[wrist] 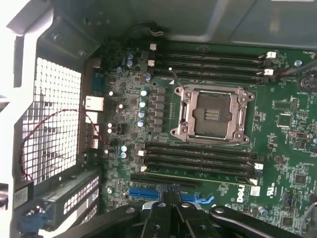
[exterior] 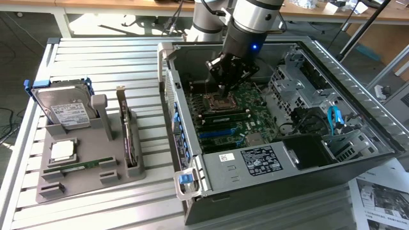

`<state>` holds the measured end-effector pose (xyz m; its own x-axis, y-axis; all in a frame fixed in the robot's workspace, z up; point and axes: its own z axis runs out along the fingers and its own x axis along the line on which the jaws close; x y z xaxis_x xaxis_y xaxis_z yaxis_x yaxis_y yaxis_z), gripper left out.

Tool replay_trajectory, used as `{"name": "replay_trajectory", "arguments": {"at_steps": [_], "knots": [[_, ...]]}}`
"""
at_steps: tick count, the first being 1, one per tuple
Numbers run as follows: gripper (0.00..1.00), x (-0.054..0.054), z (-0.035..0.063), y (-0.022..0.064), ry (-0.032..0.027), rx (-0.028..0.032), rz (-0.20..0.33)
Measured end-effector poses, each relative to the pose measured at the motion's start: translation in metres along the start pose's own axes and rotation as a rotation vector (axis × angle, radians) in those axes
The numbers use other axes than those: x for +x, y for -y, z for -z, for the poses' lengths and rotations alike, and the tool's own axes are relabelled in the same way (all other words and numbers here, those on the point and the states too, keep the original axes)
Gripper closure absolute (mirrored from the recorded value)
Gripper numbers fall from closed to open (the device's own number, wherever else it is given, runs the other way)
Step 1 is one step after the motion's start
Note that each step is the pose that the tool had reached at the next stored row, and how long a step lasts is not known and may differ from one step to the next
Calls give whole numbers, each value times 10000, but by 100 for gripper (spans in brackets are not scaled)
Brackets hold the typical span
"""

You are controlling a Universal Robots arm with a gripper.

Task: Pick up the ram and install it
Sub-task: 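Press down the ram until it locks into place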

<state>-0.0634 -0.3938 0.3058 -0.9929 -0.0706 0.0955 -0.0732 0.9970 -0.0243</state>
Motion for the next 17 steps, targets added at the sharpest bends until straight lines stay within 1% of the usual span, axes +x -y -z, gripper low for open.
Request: {"name": "replay_trajectory", "arguments": {"at_steps": [8, 9, 10, 12, 13, 14, 15, 16, 17], "knots": [[89, 0, 0, 0, -1, -1, -5], [89, 0, 0, 0, 7, -2, -5], [89, 2, -1, 1, 112, 1, -7], [89, 9, -4, 0, 433, 15, -16], [89, 12, -5, 0, 610, 24, -22], [89, 16, -6, -1, 808, 38, -28], [89, 18, -8, -1, 953, 45, -32], [89, 19, -9, -1, 1083, 54, -36], [89, 20, -10, -1, 1167, 60, -38]]}}
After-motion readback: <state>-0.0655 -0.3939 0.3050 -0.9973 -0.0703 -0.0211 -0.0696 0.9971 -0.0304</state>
